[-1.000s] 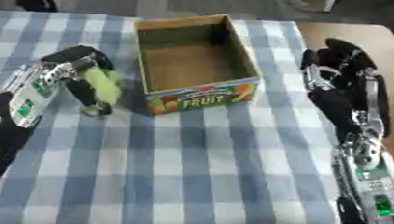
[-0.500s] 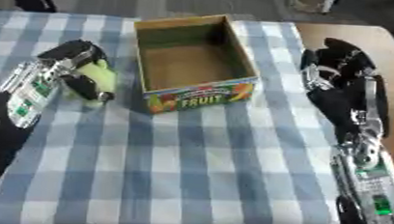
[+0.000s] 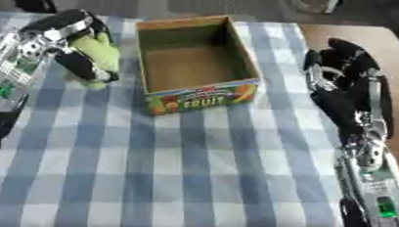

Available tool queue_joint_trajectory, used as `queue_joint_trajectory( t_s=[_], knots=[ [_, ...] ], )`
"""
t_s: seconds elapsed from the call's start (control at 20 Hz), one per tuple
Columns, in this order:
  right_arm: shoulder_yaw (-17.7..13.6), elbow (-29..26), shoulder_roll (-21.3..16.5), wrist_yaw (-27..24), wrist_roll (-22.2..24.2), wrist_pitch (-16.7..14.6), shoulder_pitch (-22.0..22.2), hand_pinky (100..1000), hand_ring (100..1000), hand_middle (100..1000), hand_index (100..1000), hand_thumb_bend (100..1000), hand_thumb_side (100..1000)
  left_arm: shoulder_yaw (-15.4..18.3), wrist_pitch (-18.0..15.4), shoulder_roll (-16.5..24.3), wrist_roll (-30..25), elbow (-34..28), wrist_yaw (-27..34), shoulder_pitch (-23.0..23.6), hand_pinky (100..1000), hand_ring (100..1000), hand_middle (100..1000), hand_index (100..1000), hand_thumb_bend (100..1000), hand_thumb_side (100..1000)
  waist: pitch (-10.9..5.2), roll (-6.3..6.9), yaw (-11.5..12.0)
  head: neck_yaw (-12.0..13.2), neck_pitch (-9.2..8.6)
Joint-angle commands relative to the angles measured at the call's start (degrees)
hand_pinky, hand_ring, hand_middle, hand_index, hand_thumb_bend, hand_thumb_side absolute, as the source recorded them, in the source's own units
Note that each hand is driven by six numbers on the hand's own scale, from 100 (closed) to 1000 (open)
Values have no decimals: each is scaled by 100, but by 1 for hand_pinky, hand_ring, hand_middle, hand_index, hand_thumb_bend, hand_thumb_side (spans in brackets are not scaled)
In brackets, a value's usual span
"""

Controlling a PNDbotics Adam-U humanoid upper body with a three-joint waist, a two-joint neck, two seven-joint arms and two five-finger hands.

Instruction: Pick up objects on the table and place them in the box.

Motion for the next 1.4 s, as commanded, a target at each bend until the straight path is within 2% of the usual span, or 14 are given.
queue_joint_trajectory(
  t_s=[0.05, 0.25, 0.4, 0.7, 0.8, 0.95, 1.05, 1.1, 1.15, 1.2, 1.25, 1.35, 1.4],
  knots=[
    [3, -70, -60, -38, 42, -6, -57, 628, 689, 624, 758, 279, 253, 72, 129, -49, 351, 23, 48, -279, 206, 279, 395, 543, 543, 100, -109, -5, -61, 53, 35],
    [100, -68, -56, -63, 138, 1, -117, 628, 688, 624, 758, 278, 252, 97, 149, -402, 958, 528, 56, -510, 214, 290, 400, 550, 530, 100, -86, 12, -285, 171, 35],
    [193, -69, -45, -85, 233, 7, -190, 627, 688, 624, 758, 277, 252, 151, 145, -635, 1431, 933, 10, -656, 214, 291, 400, 553, 528, 100, -39, 37, -540, 311, 22],
    [350, -85, -30, -136, 408, 22, -352, 627, 688, 623, 758, 275, 252, 291, 156, -876, 2522, 1822, -225, -868, 269, 335, 432, 588, 519, 100, 94, 70, -1042, 602, -123],
    [404, -93, -19, -152, 465, 28, -418, 627, 688, 623, 758, 274, 251, 332, 66, -902, 2922, 2047, -269, -851, 307, 344, 437, 595, 513, 100, 135, 84, -1195, 698, -166],
    [451, -101, -7, -158, 530, 31, -464, 627, 688, 623, 758, 273, 251, 348, -83, -939, 3272, 2334, -252, -770, 390, 404, 491, 656, 551, 100, 175, 82, -1330, 767, -202],
    [452, -103, -9, -154, 538, 33, -465, 627, 688, 623, 757, 272, 251, 334, -164, -947, 3260, 2464, -270, -731, 555, 546, 604, 732, 661, 100, 186, 75, -1356, 794, -203],
    [446, -106, -12, -152, 535, 32, -463, 627, 688, 623, 757, 272, 251, 318, -197, -939, 3173, 2500, -300, -721, 613, 605, 652, 760, 728, 125, 188, 74, -1352, 804, -200],
    [440, -107, -16, -149, 530, 32, -459, 627, 688, 623, 757, 272, 251, 312, -224, -925, 3083, 2500, -335, -718, 662, 659, 694, 784, 819, 202, 187, 74, -1343, 808, -197],
    [434, -107, -19, -146, 526, 32, -452, 627, 688, 623, 757, 271, 251, 314, -247, -907, 3019, 2469, -366, -715, 702, 707, 732, 809, 895, 309, 185, 73, -1324, 811, -197],
    [430, -107, -23, -142, 523, 31, -444, 627, 688, 622, 757, 271, 251, 319, -272, -891, 2976, 2425, -381, -712, 737, 752, 766, 836, 996, 454, 181, 72, -1305, 814, -194],
    [427, -106, -25, -137, 520, 31, -434, 627, 688, 622, 757, 271, 251, 328, -354, -851, 2938, 2320, -361, -698, 757, 775, 784, 850, 1000, 489, 170, 68, -1270, 818, -186],
    [423, -106, -24, -136, 519, 29, -429, 627, 688, 622, 757, 280, 247, 335, -406, -821, 2961, 2231, -323, -687, 779, 805, 822, 882, 1000, 509, 163, 62, -1245, 808, -180]
  ],
)
